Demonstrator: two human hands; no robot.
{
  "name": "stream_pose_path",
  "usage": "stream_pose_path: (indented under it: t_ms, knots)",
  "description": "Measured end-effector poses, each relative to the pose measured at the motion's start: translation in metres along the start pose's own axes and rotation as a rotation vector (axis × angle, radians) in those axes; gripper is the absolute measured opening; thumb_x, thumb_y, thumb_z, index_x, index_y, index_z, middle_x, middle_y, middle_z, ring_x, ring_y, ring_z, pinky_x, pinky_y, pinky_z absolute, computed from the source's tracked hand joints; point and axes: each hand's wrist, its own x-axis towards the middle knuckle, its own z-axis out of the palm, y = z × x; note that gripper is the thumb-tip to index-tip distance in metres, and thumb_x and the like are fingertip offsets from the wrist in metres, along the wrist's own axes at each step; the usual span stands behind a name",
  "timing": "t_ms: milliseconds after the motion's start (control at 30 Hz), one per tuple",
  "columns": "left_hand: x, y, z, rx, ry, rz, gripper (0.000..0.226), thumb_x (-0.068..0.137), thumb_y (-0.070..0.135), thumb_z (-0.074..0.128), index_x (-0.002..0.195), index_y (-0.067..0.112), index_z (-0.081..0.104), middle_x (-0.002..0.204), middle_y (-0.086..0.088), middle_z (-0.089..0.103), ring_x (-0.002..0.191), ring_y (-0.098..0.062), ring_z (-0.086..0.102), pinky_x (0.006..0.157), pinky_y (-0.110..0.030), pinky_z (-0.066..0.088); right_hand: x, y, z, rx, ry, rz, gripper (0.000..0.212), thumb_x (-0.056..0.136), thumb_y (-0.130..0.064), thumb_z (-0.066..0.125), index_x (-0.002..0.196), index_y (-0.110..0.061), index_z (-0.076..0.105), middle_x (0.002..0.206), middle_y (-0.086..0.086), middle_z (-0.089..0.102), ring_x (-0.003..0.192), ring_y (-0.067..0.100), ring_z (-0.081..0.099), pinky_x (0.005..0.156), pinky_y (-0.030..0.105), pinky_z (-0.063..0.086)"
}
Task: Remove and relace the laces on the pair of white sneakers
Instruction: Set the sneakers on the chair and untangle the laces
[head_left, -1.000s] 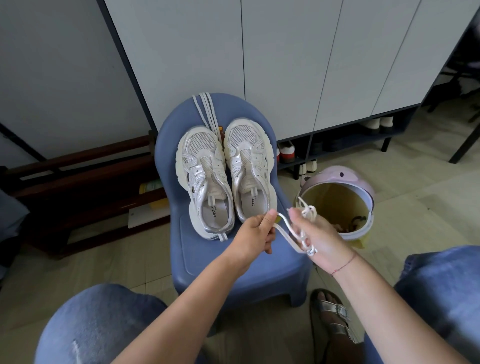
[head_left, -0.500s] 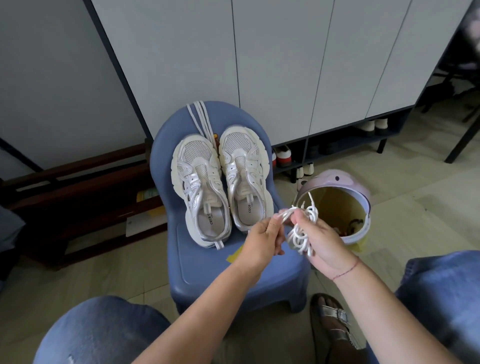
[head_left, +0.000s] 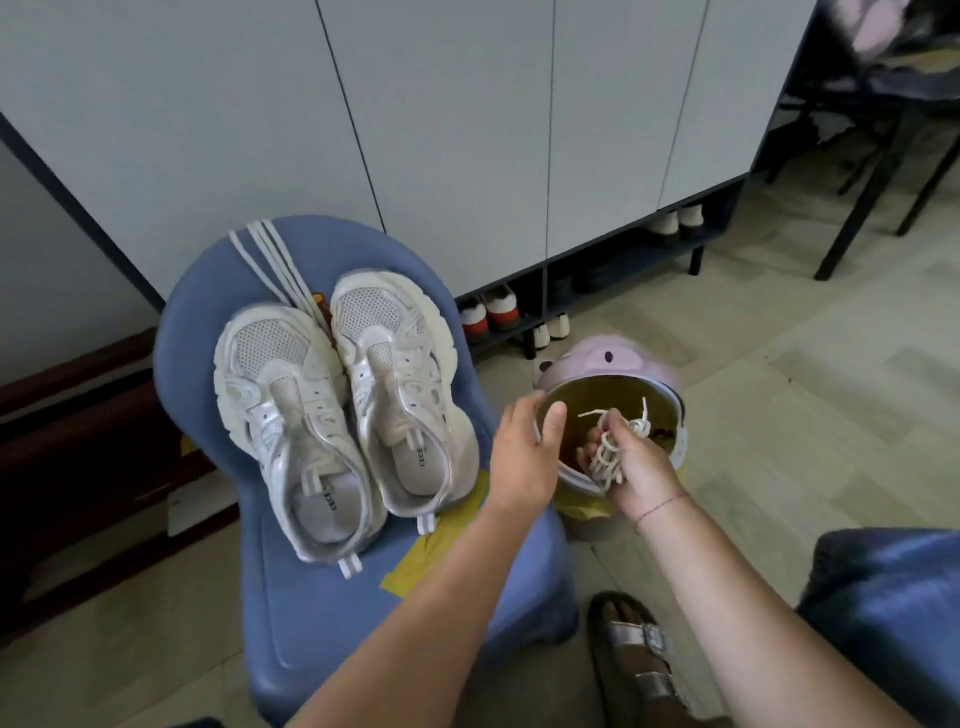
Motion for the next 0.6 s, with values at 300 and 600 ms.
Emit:
stream_pose_path:
  t_ms: [300, 600]
  knots:
    - [0.098, -0.006, 0.043, 0.063, -0.160, -0.130, 0.057, 0.101, 0.056, 0.033, 0.153, 0.034, 0.027, 0.161, 0.002, 0.027, 0.146, -0.021, 0.028, 0.117, -0.052, 0.029, 0.098, -0.004, -0.019, -0.264, 0.074, 0.091, 0.015, 0.092, -0.020, 0.060, 0.100, -0.007, 0.062, 0.085, 0.011, 0.067, 0.078, 0.024, 0.065, 0.068, 0.036, 0.051]
    - [0.092, -0.023, 0.046, 0.015, -0.181, -0.108, 0.048, 0.103, 0.049, 0.034, 0.148, 0.033, 0.038, 0.151, 0.002, 0.036, 0.121, -0.005, 0.039, 0.094, -0.026, 0.035, 0.146, -0.001, -0.032, -0.645, 0.134, 0.153, 0.042, 0.091, -0.023, 0.061, 0.129, -0.009, 0.051, 0.126, 0.013, 0.058, 0.117, 0.035, 0.051, 0.103, 0.048, 0.040]
